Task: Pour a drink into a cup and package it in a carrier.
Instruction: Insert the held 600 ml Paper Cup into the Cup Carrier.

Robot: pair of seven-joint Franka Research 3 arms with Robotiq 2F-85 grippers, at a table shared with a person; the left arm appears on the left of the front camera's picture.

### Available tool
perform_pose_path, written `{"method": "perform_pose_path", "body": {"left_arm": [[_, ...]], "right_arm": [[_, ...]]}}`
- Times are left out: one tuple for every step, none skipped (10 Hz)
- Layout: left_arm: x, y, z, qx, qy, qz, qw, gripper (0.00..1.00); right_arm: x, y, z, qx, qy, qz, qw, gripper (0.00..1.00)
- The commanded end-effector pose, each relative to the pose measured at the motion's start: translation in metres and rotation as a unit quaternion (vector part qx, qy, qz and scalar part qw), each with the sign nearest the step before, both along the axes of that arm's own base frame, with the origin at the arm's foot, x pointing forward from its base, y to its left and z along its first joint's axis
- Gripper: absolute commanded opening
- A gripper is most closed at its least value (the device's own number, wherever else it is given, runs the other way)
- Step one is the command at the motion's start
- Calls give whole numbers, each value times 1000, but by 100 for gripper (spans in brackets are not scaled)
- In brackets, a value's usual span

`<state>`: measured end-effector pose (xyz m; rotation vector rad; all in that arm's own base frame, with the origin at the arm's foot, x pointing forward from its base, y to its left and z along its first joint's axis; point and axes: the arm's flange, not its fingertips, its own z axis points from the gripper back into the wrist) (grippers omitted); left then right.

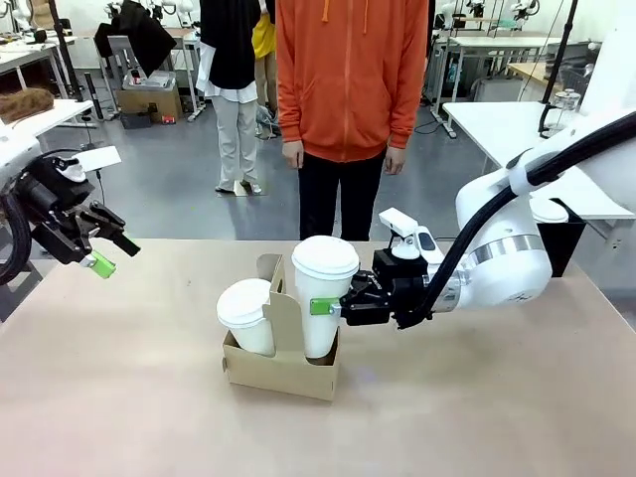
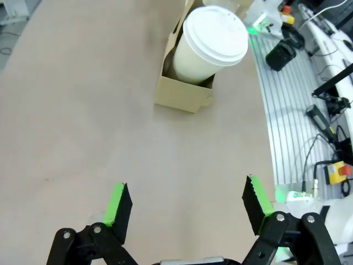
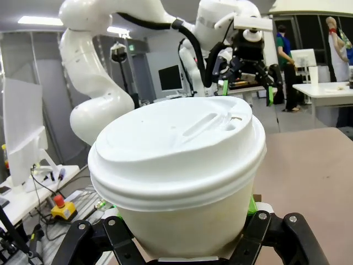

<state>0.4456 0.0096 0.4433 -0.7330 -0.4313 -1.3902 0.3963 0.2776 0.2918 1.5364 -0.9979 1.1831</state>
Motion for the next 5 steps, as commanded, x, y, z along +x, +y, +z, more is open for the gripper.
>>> {"method": "perform_pose_path", "body": {"left_arm": [[-1, -1, 5, 3, -8, 7, 1000, 100], [-1, -1, 5, 3, -8, 7, 1000, 100], [-1, -1, 5, 3, -8, 7, 1000, 100], [-1, -1, 5, 3, -8, 7, 1000, 100], [-1, -1, 5, 3, -8, 7, 1000, 100]], "right_arm": [[4, 8, -13, 2, -36, 9, 999, 80], [1, 10, -21, -5, -42, 13, 999, 80], [0, 10, -28, -14, -53, 17, 998, 80], [3, 9, -34, -17, -56, 27, 998, 80], [3, 10, -37, -23, -59, 33, 997, 80]]}}
